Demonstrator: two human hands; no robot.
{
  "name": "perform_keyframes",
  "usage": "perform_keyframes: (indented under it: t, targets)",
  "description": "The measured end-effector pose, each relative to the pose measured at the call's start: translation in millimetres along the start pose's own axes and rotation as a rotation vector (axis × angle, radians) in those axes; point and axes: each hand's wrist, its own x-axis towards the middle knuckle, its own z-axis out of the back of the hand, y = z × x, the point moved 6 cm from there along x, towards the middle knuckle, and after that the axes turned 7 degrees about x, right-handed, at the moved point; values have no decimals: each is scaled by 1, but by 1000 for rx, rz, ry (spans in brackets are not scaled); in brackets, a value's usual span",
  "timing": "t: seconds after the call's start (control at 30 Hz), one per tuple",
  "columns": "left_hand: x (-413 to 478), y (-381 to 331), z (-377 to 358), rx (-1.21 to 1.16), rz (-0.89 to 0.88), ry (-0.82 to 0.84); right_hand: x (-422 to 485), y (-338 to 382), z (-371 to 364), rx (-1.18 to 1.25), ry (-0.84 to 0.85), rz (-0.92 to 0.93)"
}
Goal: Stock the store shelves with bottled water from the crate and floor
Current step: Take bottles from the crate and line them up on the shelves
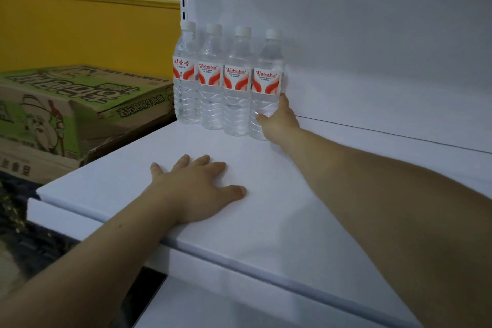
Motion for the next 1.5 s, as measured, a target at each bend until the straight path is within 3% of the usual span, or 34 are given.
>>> perform_keyframes:
  t: [0.27,0.37,0.53,1.1,1.5]
  targets:
    - [-18,-3,13,-199,20,15,-100,8,80,-397,198,-39]
    - [-44,-33,23,-368,-107,30,-139,9,124,-424,192,-81]
    - [-114,-119,36,-381,-363,19,-209,5,198,-502,148,-179]
    - [-322,-371,29,-328,-1081,119,-490,-16,444,-822,-242,-597]
    - [-460,-472,7,-307,-1496,261,-673,-31,519,-861,-526,-1006]
